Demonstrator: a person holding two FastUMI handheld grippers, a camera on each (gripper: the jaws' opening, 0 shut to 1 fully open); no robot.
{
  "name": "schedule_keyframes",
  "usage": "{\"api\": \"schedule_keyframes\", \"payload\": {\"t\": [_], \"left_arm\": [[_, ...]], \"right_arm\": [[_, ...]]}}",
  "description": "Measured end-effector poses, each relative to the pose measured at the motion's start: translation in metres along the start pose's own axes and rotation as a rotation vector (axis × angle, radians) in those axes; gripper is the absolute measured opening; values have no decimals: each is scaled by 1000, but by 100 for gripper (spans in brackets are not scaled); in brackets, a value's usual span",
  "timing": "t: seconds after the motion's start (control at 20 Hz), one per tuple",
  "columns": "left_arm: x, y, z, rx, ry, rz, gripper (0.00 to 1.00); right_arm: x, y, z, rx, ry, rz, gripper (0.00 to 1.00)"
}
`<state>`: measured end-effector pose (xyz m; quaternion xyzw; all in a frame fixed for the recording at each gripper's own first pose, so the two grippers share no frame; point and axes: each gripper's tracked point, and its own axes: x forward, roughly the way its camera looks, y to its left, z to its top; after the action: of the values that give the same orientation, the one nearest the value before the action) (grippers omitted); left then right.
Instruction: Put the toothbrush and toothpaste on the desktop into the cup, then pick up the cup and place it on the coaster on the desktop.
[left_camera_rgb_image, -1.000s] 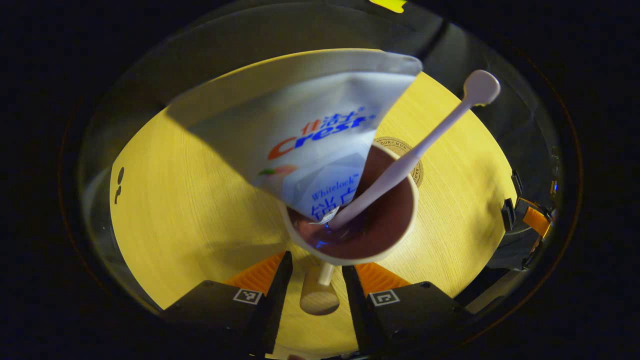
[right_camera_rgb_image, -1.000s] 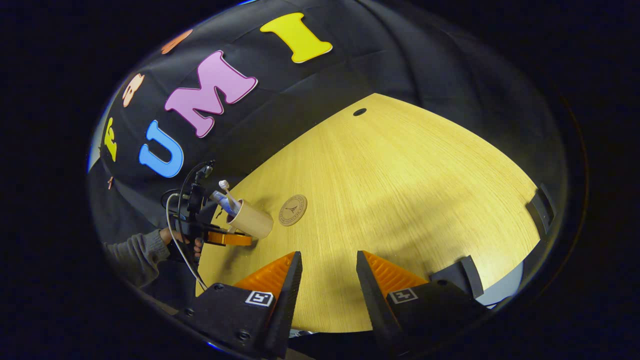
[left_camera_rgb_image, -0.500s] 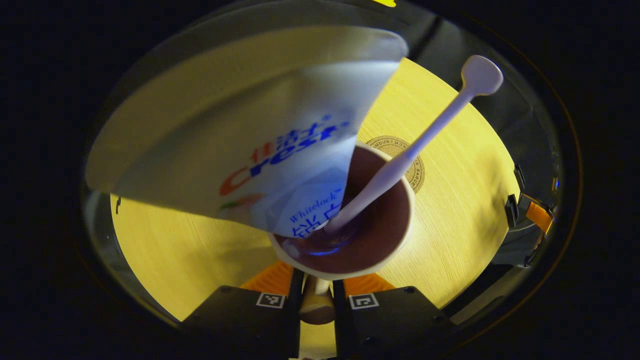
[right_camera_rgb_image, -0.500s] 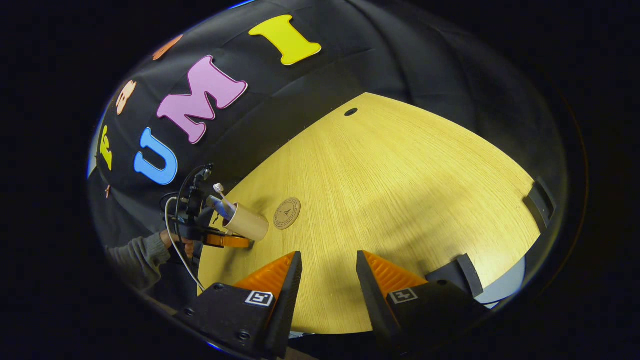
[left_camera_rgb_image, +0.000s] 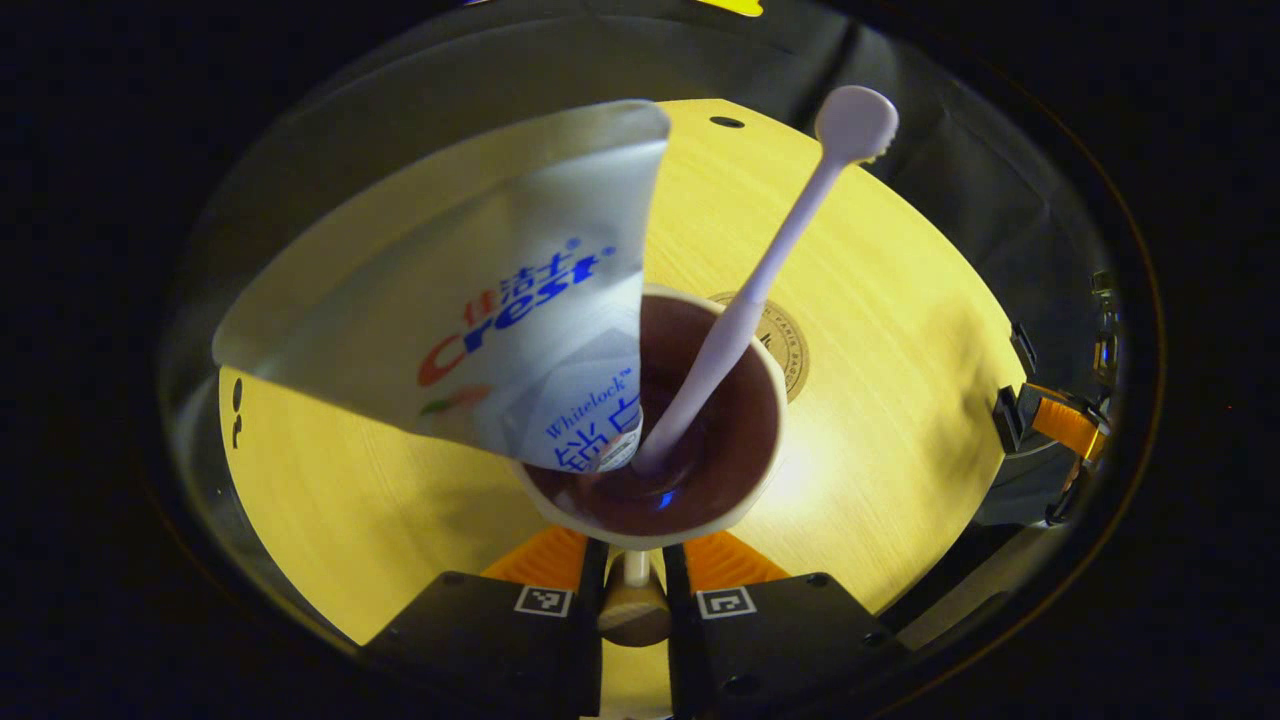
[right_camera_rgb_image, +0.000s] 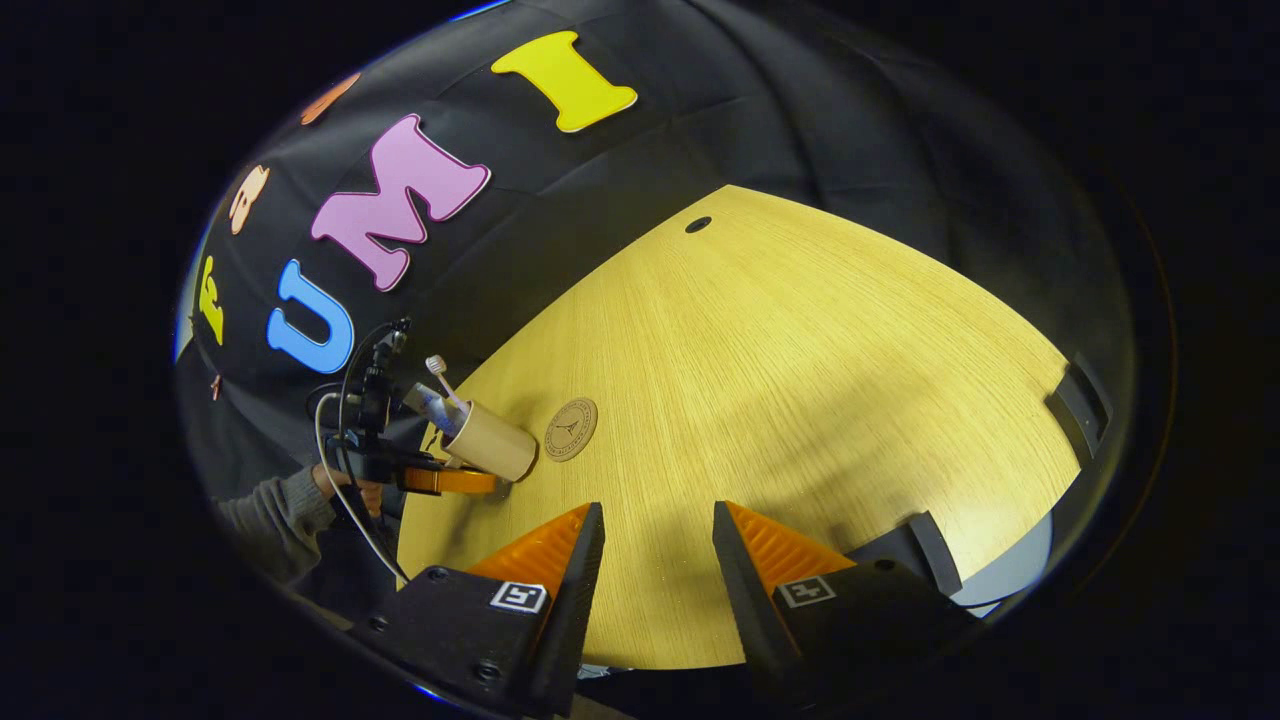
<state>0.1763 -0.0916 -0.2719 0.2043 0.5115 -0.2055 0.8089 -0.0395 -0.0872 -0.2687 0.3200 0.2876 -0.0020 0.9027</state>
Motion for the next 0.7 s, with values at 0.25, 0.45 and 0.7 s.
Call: {"api": "schedule_keyframes", "payload": {"t": [0.25,0.45,0.7], "left_arm": [[5,-22,23,39,-10,-16,31],[12,-39,39,75,-9,-27,31],[21,-54,49,89,-1,-34,31]], "right_arm": [[-5,-10,9,19,-17,-7,68],[-14,-21,16,45,-47,-15,68],[-19,-37,18,73,-60,-40,68]]}}
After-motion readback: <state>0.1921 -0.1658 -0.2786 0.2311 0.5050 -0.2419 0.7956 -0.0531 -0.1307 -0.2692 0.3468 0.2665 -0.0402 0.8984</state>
